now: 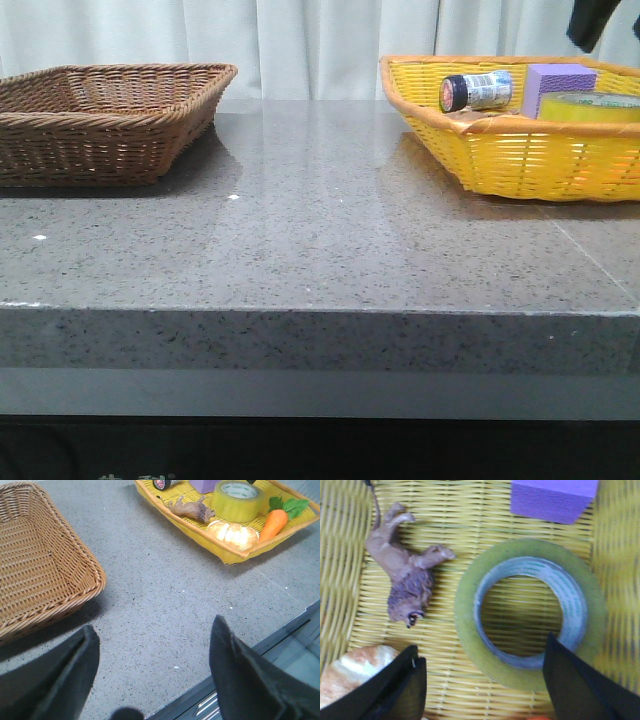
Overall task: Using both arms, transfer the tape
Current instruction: 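Move the right gripper down into the yellow basket over the tape roll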
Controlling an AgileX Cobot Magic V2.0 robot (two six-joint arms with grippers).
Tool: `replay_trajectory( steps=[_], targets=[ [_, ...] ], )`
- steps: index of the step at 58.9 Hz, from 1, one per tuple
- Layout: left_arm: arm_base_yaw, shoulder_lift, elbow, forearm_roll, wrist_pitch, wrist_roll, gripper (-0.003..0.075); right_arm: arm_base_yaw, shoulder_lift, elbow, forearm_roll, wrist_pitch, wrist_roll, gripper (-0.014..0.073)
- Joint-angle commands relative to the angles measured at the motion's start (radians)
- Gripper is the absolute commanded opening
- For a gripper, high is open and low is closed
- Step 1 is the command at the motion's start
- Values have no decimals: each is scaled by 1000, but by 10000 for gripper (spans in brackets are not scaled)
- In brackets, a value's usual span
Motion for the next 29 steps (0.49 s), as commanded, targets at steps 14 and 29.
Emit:
replay_trajectory(
  steps=[14, 29],
  targets=[
    [-6, 5, -34, -14, -74, 1, 472, 7, 26, -37, 58, -72, -43, 517],
    [-6, 5, -34, -14, -74, 1, 472, 17, 85, -37, 59, -107, -43, 517]
  ],
)
